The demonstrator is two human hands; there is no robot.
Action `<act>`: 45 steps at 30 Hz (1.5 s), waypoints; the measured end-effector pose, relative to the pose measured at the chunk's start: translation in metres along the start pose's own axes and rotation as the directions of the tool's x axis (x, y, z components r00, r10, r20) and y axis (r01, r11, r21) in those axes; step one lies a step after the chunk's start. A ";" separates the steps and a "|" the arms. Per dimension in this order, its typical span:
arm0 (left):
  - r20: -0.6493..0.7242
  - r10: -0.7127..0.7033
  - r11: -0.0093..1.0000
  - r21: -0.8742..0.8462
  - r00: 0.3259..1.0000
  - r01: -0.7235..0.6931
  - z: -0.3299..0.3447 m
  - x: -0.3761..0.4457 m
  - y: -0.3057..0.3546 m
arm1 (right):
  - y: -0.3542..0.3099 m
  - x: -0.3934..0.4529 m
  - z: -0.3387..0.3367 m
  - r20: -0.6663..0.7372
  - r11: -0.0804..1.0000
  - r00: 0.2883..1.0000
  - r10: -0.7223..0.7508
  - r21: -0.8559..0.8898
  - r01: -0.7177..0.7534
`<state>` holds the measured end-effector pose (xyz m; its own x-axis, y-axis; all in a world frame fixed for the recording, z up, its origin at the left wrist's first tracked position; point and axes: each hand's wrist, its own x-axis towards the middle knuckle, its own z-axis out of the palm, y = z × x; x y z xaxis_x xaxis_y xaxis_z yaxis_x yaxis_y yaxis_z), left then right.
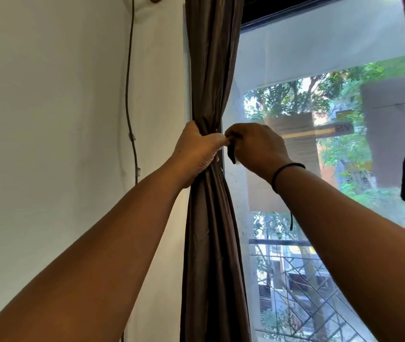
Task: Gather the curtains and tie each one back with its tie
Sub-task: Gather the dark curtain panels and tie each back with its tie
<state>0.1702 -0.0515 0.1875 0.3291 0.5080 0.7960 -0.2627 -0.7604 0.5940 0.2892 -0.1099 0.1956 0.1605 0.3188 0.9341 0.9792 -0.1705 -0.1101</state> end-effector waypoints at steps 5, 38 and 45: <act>-0.022 0.010 0.999 0.047 1.000 -0.009 -0.020 -0.004 -0.015 | -0.009 -0.027 0.010 0.091 0.989 0.994 0.056 0.135 -0.068; 0.124 0.303 0.883 0.336 0.945 -0.328 0.285 -0.061 0.163 | 0.214 -0.113 -0.343 -0.046 0.757 0.994 0.099 -0.645 -0.105; 0.039 0.323 0.869 0.384 0.946 -0.313 0.326 -0.019 0.189 | 0.268 -0.078 -0.349 -0.129 0.728 0.976 0.178 -0.650 -0.218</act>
<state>0.4102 -0.3363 0.2466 0.2618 0.2190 0.9400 0.0168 -0.9748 0.2224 0.4956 -0.5062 0.2121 0.3145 0.1607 0.9356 0.5969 -0.7998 -0.0633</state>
